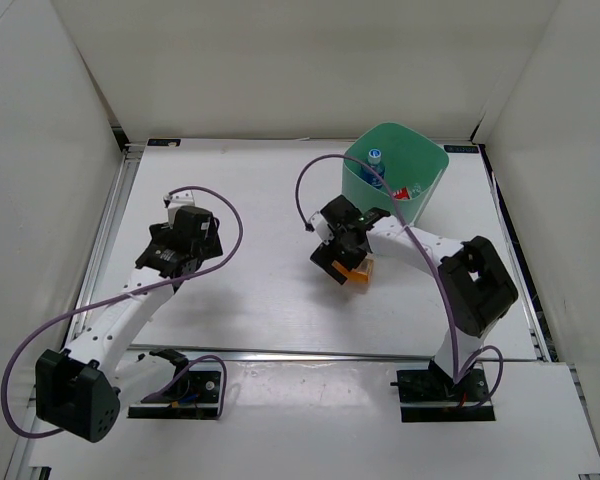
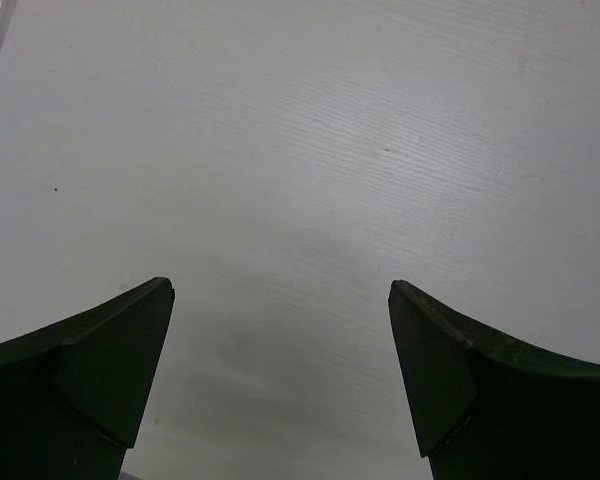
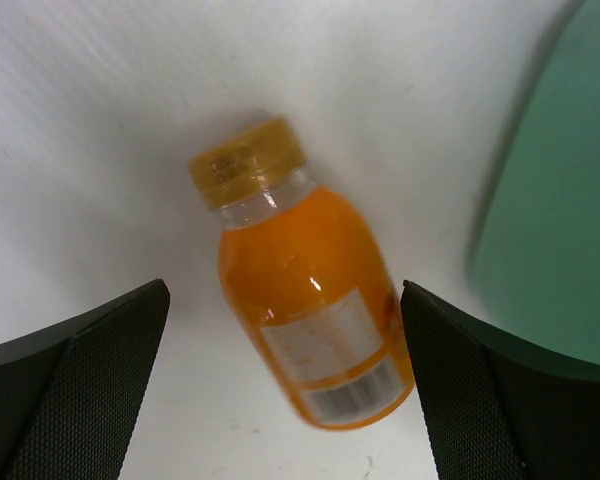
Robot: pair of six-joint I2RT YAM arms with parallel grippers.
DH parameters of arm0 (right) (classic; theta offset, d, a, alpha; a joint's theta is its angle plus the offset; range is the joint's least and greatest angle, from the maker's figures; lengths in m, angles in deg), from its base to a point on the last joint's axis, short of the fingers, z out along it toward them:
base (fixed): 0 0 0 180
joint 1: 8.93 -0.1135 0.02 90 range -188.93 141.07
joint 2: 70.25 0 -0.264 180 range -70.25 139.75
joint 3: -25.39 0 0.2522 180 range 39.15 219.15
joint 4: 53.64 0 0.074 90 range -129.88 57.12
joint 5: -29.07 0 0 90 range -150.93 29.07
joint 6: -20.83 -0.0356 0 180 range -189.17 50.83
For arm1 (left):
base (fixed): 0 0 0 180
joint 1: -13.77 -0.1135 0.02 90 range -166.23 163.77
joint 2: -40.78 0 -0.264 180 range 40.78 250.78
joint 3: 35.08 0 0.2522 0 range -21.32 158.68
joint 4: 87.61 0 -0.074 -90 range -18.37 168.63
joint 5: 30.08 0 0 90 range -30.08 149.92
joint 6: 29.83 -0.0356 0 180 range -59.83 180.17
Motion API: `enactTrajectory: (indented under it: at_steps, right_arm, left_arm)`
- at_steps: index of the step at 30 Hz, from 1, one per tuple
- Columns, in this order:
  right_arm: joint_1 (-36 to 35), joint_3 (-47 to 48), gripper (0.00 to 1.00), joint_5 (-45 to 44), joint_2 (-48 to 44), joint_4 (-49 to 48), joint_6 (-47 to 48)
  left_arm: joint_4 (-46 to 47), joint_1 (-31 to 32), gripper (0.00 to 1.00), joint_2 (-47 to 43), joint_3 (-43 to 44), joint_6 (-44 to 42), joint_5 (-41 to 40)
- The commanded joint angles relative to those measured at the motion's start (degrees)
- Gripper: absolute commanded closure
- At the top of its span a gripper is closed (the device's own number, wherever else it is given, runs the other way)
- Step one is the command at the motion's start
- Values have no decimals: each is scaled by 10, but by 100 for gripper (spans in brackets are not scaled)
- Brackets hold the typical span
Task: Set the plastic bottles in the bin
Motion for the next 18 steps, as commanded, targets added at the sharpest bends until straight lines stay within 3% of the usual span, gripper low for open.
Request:
enactTrajectory:
  at_steps: [1,9,12,13,16,18]
  right_arm:
    - [-1,-25,0,15,-3,4,-21]
    - [-1,-43,1,42,9,4,-55]
    - [-1,-54,20,47,14,4,-74]
    - [-1,-54,40,54,14,4,-79]
    - [-1,-54,64,54,14,4,-96]
    - [-1,-54,70,54,7,17,-101]
  left_arm:
    - [1,-4,0,-21,-11,8,-21]
    - [1,-4,0,-21,-11,18,-26]
    - [1,-4,0,-27,-11,18,-26]
    - [1,-4,0,-27,-11,18,-26]
    - [1,-4,0,-27,-11,18,-32]
    - [1,-4,0,-32,-16,18,-32]
